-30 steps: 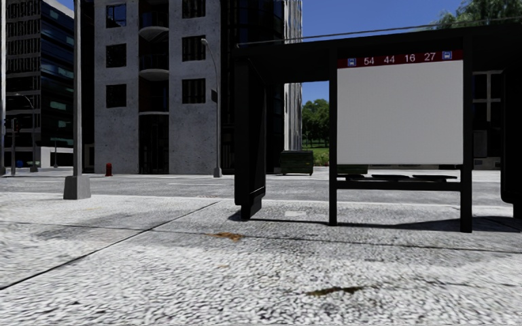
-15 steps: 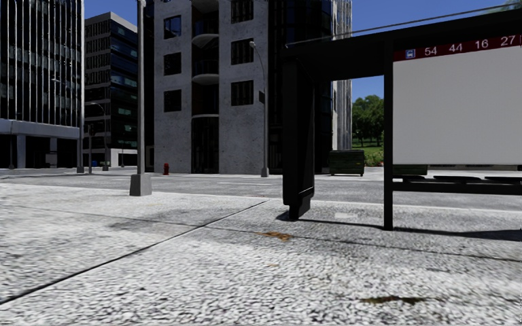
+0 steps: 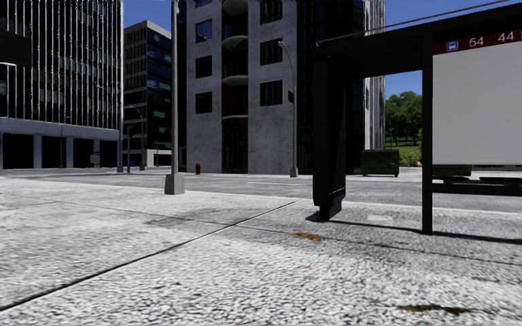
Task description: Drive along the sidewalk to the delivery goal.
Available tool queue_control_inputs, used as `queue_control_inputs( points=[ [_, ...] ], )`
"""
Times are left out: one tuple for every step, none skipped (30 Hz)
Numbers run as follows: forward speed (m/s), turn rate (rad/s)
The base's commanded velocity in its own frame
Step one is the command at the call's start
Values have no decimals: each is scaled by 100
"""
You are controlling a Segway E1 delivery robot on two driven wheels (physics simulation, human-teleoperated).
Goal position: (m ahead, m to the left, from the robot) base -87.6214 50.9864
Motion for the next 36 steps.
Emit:
queue_control_inputs(
  points=[
    [32,38],
    [67,38],
    [84,38],
    [95,38],
    [104,38],
    [111,38],
    [111,38],
    [114,38],
    [115,38],
    [117,38],
    [121,38],
    [121,38],
    [126,38],
    [126,38],
    [127,38],
    [127,38],
    [127,38],
    [127,38],
    [127,38],
    [128,38],
    [128,38],
    [128,38],
    [128,38],
    [128,38],
    [128,38],
    [128,38],
    [129,38],
    [131,38],
    [132,38],
    [132,38],
    [133,38],
    [133,38],
    [133,38],
    [133,38],
    [133,38],
    [133,38]
  ],
)
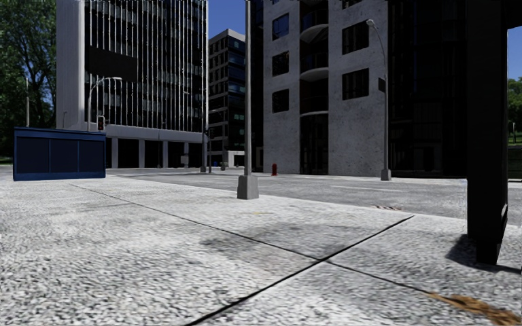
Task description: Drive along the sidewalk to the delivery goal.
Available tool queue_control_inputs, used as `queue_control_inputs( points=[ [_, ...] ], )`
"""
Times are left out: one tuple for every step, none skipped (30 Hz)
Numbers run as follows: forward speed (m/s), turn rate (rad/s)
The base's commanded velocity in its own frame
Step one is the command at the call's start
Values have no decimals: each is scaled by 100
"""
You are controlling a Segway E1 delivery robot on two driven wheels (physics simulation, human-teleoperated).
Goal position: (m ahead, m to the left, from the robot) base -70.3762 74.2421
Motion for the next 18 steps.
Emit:
queue_control_inputs(
  points=[
    [133,38],
    [133,38],
    [133,38],
    [133,38],
    [133,38],
    [133,38],
    [133,38],
    [134,38],
    [134,38],
    [134,38],
    [134,38],
    [134,38],
    [134,38],
    [134,38],
    [134,38],
    [134,38],
    [134,38],
    [134,38]
  ],
)
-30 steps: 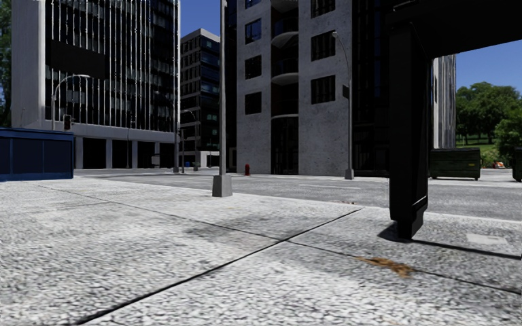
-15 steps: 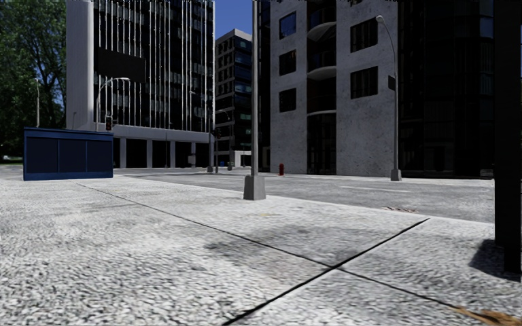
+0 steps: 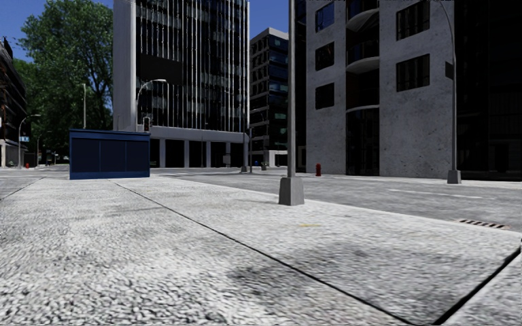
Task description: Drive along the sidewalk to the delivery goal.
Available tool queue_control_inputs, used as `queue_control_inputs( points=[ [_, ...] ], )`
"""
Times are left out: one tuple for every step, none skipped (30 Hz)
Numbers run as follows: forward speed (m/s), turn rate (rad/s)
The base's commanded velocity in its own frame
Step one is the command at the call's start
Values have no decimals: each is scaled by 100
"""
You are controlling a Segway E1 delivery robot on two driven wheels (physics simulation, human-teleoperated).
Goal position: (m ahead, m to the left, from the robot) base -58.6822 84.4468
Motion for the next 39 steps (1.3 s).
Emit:
queue_control_inputs(
  points=[
    [134,38],
    [134,38],
    [134,38],
    [134,38],
    [134,38],
    [134,38],
    [134,38],
    [134,38],
    [135,38],
    [135,38],
    [135,38],
    [135,38],
    [136,38],
    [138,38],
    [139,38],
    [141,38],
    [142,38],
    [142,38],
    [143,39],
    [143,39],
    [144,40],
    [144,40],
    [145,40],
    [146,40],
    [146,40],
    [146,40],
    [146,40],
    [147,40],
    [150,41],
    [151,41],
    [151,41],
    [152,41],
    [152,41],
    [152,41],
    [153,41],
    [153,41],
    [153,41],
    [154,41],
    [157,41]
  ],
)
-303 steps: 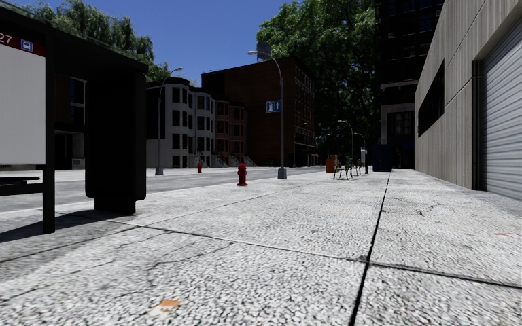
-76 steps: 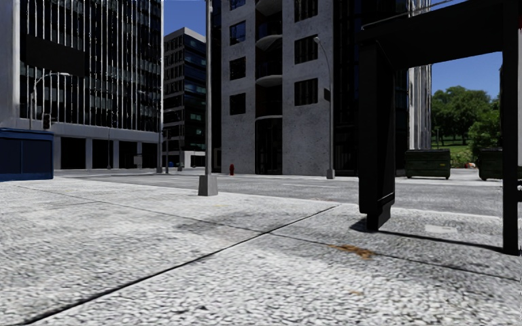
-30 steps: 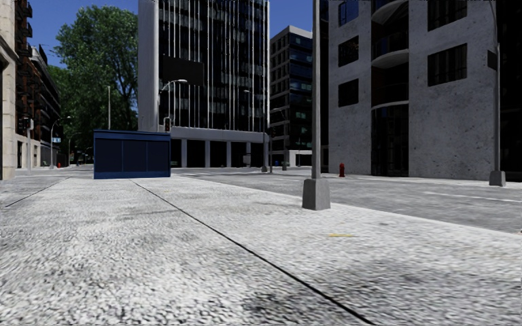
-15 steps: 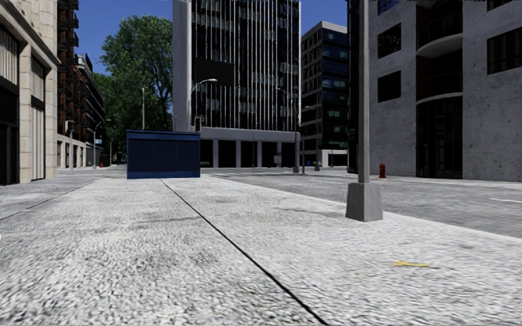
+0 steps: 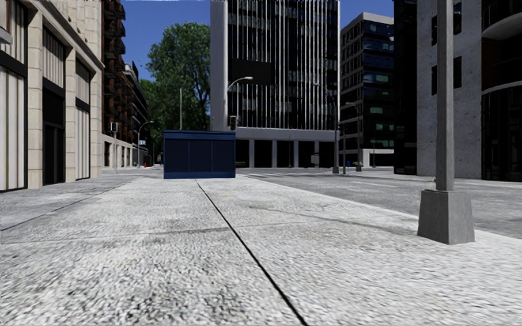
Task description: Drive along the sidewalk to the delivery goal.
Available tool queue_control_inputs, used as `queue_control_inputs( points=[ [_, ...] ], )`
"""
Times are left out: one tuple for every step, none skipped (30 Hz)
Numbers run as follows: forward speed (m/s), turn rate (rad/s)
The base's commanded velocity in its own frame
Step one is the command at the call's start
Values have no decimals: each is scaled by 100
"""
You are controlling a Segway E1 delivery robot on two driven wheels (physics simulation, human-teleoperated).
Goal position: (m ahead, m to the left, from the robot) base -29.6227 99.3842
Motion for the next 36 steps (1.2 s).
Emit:
queue_control_inputs(
  points=[
    [164,41],
    [167,41],
    [169,41],
    [169,41],
    [171,41],
    [171,41],
    [171,41],
    [171,41],
    [171,41],
    [171,41],
    [172,41],
    [172,41],
    [172,41],
    [173,41],
    [173,41],
    [173,41],
    [174,41],
    [174,41],
    [174,41],
    [174,41],
    [175,41],
    [176,41],
    [177,41],
    [177,41],
    [178,41],
    [179,41],
    [179,41],
    [181,41],
    [184,41],
    [189,41],
    [191,41],
    [191,41],
    [191,41],
    [191,41],
    [192,41],
    [192,41]
  ],
)
